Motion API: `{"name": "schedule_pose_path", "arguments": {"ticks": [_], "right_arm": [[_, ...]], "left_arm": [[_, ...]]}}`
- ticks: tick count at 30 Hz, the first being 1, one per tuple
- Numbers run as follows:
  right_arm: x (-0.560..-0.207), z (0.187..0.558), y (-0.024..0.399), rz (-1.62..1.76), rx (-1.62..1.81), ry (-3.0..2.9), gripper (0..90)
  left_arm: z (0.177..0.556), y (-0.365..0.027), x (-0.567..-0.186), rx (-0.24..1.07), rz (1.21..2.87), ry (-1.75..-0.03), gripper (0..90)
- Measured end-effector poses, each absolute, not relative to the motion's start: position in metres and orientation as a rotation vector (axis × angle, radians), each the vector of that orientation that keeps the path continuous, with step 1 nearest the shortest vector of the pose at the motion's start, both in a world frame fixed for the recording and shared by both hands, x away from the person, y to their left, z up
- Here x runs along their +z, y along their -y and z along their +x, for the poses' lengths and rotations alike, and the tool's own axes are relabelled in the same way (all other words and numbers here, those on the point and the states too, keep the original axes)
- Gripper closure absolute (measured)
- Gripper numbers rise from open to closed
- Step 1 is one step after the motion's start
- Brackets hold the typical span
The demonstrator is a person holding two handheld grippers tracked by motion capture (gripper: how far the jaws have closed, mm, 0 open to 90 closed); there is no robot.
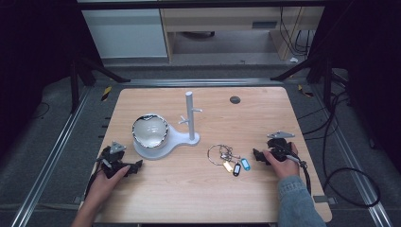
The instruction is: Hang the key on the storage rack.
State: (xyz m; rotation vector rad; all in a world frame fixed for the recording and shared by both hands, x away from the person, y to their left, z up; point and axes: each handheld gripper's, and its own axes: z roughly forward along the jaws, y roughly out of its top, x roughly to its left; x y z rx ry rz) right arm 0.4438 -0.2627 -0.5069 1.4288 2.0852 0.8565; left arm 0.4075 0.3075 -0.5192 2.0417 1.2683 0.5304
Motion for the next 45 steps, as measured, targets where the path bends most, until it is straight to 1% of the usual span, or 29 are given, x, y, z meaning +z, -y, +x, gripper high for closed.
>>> {"name": "schedule_pose_path", "arguments": {"ticks": [12,13,16,20,23,24,25,26,27,28,29,30,31,35,40,45], "right_arm": [[-0.506,0.442,0.265,1.408,0.865,-2.103,3.7],[-0.504,0.441,0.266,1.400,0.869,-2.109,9.4],[-0.501,0.440,0.266,1.384,0.865,-2.134,16.7],[-0.496,0.440,0.259,1.341,0.833,-2.171,15.5],[-0.484,0.438,0.249,1.241,0.821,-2.207,24.8],[-0.484,0.438,0.249,1.241,0.821,-2.207,24.8],[-0.480,0.436,0.245,1.207,0.839,-2.230,33.4],[-0.480,0.436,0.245,1.207,0.839,-2.230,33.4],[-0.477,0.436,0.242,1.166,0.868,-2.260,42.3],[-0.477,0.436,0.242,1.166,0.868,-2.260,42.3],[-0.476,0.436,0.237,1.113,0.881,-2.310,53.5],[-0.476,0.436,0.237,1.113,0.881,-2.310,53.5],[-0.475,0.436,0.230,1.071,0.903,-2.346,60.9],[-0.473,0.435,0.216,1.012,0.938,-2.411,73.2],[-0.468,0.434,0.201,0.920,0.944,-2.486,82.5],[-0.472,0.433,0.192,0.892,0.944,-2.544,81.8]], "left_arm": [[0.407,-0.308,-0.519,0.530,2.042,-1.268,0.0],[0.407,-0.308,-0.519,0.530,2.046,-1.267,0.0],[0.407,-0.308,-0.519,0.531,2.046,-1.267,0.0],[0.407,-0.307,-0.519,0.528,2.043,-1.269,0.0],[0.407,-0.307,-0.519,0.528,2.043,-1.269,0.0],[0.407,-0.307,-0.519,0.528,2.043,-1.269,0.0],[0.407,-0.307,-0.519,0.528,2.042,-1.270,0.0],[0.407,-0.307,-0.519,0.528,2.042,-1.270,0.0],[0.407,-0.307,-0.519,0.528,2.042,-1.269,0.0],[0.407,-0.307,-0.519,0.528,2.042,-1.269,0.0],[0.407,-0.307,-0.519,0.528,2.042,-1.270,0.0],[0.407,-0.307,-0.519,0.528,2.042,-1.270,0.0],[0.407,-0.307,-0.519,0.529,2.042,-1.269,0.0],[0.407,-0.307,-0.519,0.529,2.042,-1.269,0.0],[0.407,-0.307,-0.519,0.529,2.042,-1.269,0.0],[0.407,-0.307,-0.519,0.529,2.042,-1.269,0.0]]}}
